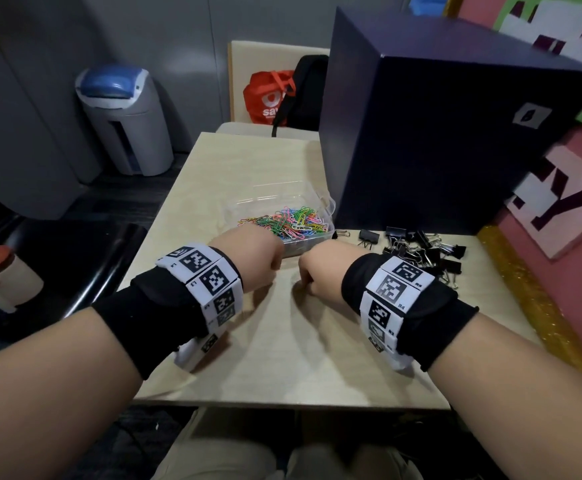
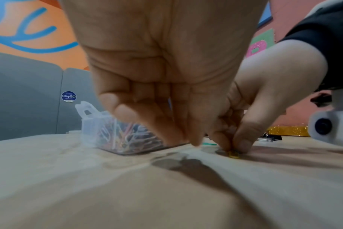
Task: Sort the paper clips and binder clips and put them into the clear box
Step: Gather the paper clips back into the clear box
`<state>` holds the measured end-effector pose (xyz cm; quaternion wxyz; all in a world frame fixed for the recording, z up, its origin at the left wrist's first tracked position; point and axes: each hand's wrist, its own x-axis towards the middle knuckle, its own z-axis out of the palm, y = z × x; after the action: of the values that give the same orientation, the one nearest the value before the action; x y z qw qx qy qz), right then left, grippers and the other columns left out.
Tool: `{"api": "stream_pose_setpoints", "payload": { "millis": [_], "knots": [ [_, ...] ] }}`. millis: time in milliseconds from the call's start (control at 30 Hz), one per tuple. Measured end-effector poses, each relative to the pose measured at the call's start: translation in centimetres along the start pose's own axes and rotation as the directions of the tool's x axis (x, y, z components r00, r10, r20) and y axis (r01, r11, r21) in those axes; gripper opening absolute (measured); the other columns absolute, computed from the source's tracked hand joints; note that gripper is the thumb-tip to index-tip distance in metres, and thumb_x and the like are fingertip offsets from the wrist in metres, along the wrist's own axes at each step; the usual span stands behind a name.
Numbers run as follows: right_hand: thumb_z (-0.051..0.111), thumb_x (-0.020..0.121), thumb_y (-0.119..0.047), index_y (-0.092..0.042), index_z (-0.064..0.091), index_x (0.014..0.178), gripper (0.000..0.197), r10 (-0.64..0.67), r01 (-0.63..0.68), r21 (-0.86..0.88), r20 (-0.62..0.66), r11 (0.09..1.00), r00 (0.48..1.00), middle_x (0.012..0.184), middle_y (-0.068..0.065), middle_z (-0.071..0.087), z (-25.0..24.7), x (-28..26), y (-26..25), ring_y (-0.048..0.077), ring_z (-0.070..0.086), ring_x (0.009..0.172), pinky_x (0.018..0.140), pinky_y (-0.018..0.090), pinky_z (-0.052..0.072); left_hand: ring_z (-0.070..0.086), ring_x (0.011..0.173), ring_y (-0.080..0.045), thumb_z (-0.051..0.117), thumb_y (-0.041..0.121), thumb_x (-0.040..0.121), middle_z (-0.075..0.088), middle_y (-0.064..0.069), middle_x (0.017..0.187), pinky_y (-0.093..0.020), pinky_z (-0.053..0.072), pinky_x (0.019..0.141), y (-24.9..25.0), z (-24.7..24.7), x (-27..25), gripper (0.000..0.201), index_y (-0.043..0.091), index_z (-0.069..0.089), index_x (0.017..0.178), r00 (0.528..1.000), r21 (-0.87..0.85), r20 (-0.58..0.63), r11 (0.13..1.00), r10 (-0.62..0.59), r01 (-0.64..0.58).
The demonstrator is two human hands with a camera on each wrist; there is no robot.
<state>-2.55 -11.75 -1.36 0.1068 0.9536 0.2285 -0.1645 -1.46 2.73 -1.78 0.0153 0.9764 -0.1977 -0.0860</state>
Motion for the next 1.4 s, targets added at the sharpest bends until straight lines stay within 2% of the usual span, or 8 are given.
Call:
{"api": "stream_pose_setpoints", "payload": {
  "millis": [200,500,633,767,1067,1200,1300,1400],
  "knots": [
    [0.046,0.095,-0.029,-0.007,0.063,0.116,0.035,0.071,-0.066,-0.04,0.125,0.997,0.99,0.104,0.008,0.065,0.1,-0.1,0.1,0.025,0.054,0.083,0.068,0.027,0.042,0.058,0.101,-0.029,0.053,0.025,0.092,0.057,-0.007,0.107,-0.032,0.042,0.073,-0.6,-0.9,0.0,0.022,0.021,0.059,0.113,0.991,0.002,-0.116,0.997,-0.072,0.073],
    [0.055,0.087,-0.024,-0.018,0.064,0.087,0.011,0.121,-0.103,0.253,-0.059,0.962,0.991,0.088,0.0,0.064,-1.6,-1.0,1.6,0.019,0.058,0.084,0.073,0.026,0.047,0.059,0.094,-0.027,0.054,0.025,0.088,0.053,-0.001,0.093,-0.033,0.05,0.076,-0.8,-0.9,-0.7,0.015,0.025,0.066,0.098,0.995,-0.015,-0.095,1.0,-0.011,0.009],
    [0.058,0.086,-0.02,-0.02,0.067,0.086,0.009,0.28,-0.094,0.493,-0.318,0.865,0.906,0.09,-0.002,0.067,-2.3,-0.1,2.3,0.018,0.062,0.093,0.082,0.026,0.049,0.053,0.114,-0.024,0.05,0.038,0.09,0.052,0.004,0.124,-0.038,0.047,0.09,0.1,-0.5,-1.0,0.035,0.033,0.055,0.125,0.982,0.05,-0.18,0.998,0.048,-0.04],
    [0.052,0.091,-0.017,-0.024,0.07,0.1,0.021,0.352,-0.104,0.587,-0.325,0.803,0.878,0.106,-0.003,0.068,-1.5,1.1,2.3,0.017,0.061,0.103,0.09,0.026,0.049,0.034,0.138,-0.015,0.045,0.043,0.093,0.028,0.017,0.153,-0.041,0.037,0.101,0.3,0.3,-1.1,0.053,0.038,0.034,0.144,0.986,0.149,-0.079,0.979,0.15,-0.137],
    [0.047,0.09,-0.005,-0.028,0.062,0.124,0.044,0.137,-0.084,0.302,-0.156,0.95,0.978,0.124,0.001,0.058,-1.5,1.5,2.2,0.025,0.058,0.114,0.097,0.034,0.048,0.045,0.131,-0.009,0.044,0.045,0.094,0.04,0.021,0.146,-0.037,0.039,0.103,-2.0,-1.0,-1.9,0.042,0.037,0.049,0.135,0.992,0.147,-0.029,0.982,0.124,-0.119],
    [0.048,0.088,-0.002,-0.025,0.064,0.114,0.039,0.201,-0.093,0.365,-0.273,0.926,0.941,0.118,0.002,0.053,-1.2,1.1,2.5,0.023,0.055,0.108,0.094,0.03,0.046,0.049,0.125,-0.013,0.048,0.045,0.091,0.046,0.016,0.138,-0.037,0.04,0.099,-2.1,-0.9,-1.8,0.038,0.037,0.052,0.129,0.982,0.09,-0.138,0.989,0.13,-0.119],
    [0.048,0.088,-0.011,-0.02,0.065,0.1,0.023,0.285,-0.133,0.423,-0.32,0.896,0.903,0.104,0.0,0.058,-1.2,0.4,2.7,0.02,0.056,0.097,0.088,0.029,0.049,0.046,0.127,-0.018,0.047,0.048,0.091,0.039,0.009,0.143,-0.038,0.037,0.102,-1.8,-0.6,-1.2,0.049,0.031,0.044,0.137,0.973,0.056,-0.199,0.993,0.117,-0.108],
    [0.047,0.09,-0.02,-0.013,0.067,0.101,0.023,0.288,-0.26,0.22,-0.104,0.94,0.952,0.095,0.003,0.065,-0.9,0.3,2.4,0.023,0.058,0.084,0.077,0.028,0.052,0.03,0.142,-0.017,0.04,0.055,0.094,0.02,0.004,0.158,-0.039,0.029,0.112,-1.3,0.0,-0.4,0.067,0.023,0.023,0.15,0.99,0.093,-0.081,0.989,0.119,-0.111]
  ]
}}
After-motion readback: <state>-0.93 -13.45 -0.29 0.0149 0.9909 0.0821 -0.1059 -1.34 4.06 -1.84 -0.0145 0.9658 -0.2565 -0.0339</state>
